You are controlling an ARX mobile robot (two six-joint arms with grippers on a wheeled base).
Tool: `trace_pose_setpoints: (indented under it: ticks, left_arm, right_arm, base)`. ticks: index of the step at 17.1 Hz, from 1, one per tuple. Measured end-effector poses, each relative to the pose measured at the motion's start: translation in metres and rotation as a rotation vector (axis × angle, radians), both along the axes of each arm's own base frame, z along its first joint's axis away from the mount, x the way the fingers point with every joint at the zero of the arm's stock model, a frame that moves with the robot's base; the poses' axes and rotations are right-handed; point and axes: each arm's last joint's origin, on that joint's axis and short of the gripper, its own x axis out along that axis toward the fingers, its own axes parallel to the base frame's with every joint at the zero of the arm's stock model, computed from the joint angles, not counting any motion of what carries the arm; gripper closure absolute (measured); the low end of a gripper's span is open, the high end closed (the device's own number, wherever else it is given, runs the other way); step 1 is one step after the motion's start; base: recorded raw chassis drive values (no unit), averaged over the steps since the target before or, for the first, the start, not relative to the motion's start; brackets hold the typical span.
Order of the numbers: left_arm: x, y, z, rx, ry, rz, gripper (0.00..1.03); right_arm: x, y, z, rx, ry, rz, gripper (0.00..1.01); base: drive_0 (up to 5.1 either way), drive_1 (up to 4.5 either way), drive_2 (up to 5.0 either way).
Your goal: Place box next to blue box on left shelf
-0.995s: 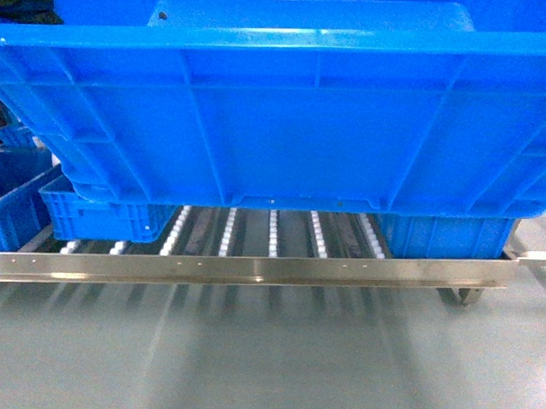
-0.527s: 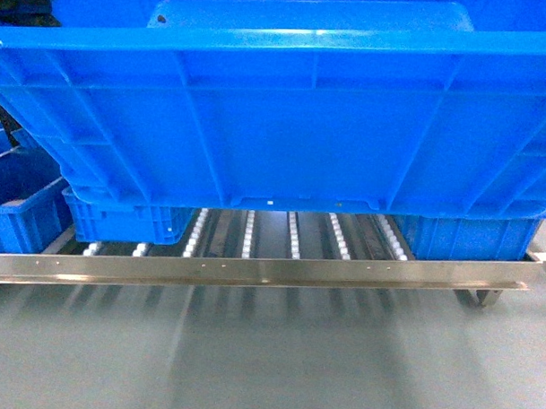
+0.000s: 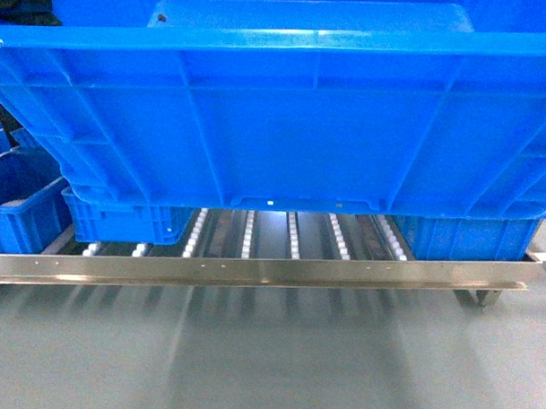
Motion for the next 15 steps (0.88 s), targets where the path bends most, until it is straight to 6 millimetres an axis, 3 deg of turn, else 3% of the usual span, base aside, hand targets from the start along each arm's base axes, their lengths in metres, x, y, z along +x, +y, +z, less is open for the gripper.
trace_pose_setpoints:
  ticks: [15]
  left_arm:
    - [-0.0001,0.0,0.0,0.0,0.0,0.0,0.96]
  right_arm:
    - [0.0,0.0,-0.0001,0.0,0.001,-0.001,0.92]
  base:
    - [0.0,0.0,0.0]
